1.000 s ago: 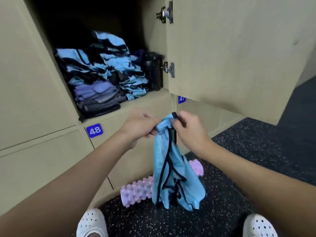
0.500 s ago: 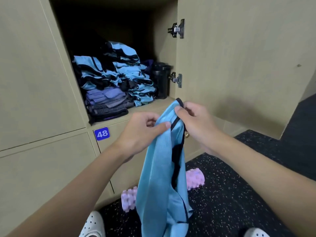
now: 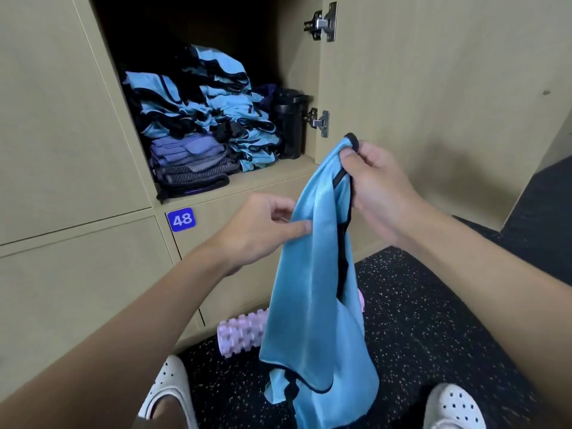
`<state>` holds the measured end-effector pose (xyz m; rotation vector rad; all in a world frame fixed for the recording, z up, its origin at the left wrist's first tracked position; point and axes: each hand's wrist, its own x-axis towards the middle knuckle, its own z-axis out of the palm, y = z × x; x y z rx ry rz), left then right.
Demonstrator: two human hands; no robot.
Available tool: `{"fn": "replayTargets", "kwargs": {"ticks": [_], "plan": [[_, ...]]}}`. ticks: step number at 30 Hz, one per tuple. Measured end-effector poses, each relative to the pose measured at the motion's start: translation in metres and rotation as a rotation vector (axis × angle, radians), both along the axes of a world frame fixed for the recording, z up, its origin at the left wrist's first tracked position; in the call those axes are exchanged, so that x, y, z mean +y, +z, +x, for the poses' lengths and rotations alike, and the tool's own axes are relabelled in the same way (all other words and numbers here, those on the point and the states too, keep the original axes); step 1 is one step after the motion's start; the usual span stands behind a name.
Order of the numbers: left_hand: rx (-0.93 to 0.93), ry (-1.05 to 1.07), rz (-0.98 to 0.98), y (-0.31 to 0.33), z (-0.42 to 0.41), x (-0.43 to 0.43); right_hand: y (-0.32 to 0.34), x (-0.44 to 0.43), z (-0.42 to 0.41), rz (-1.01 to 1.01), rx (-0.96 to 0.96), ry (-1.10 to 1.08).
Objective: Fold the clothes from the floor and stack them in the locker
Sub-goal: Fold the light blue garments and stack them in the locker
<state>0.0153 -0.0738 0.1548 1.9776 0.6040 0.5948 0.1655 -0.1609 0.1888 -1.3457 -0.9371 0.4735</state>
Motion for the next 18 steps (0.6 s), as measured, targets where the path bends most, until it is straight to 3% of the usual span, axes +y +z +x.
{"fn": "replayTargets", "kwargs": {"ticks": [4,8,11,16,18], "plan": [[0.1,0.055,0.029,-0.016,0.007,0.004,-0.002,-0.003,0.017,-0.037,-0.01,-0.054],[-0.033,0.208,0.026,-0.004,0.011,0.009,-0.016,-0.002,0.035,-0.163,-0.146,-0.251],[-0.161,0.286,0.033,0.011,0.018,0.005,-0.022,-0.006,0.03,-0.27,-0.222,-0.123],[-0.265,0.306,-0.034,0.025,0.027,-0.004,-0.023,-0.009,0.012,-0.239,-0.318,0.212],[-0.313,0.264,-0.08,0.03,0.028,-0.009,-0.028,-0.006,0.009,-0.233,-0.343,0.241]]}}
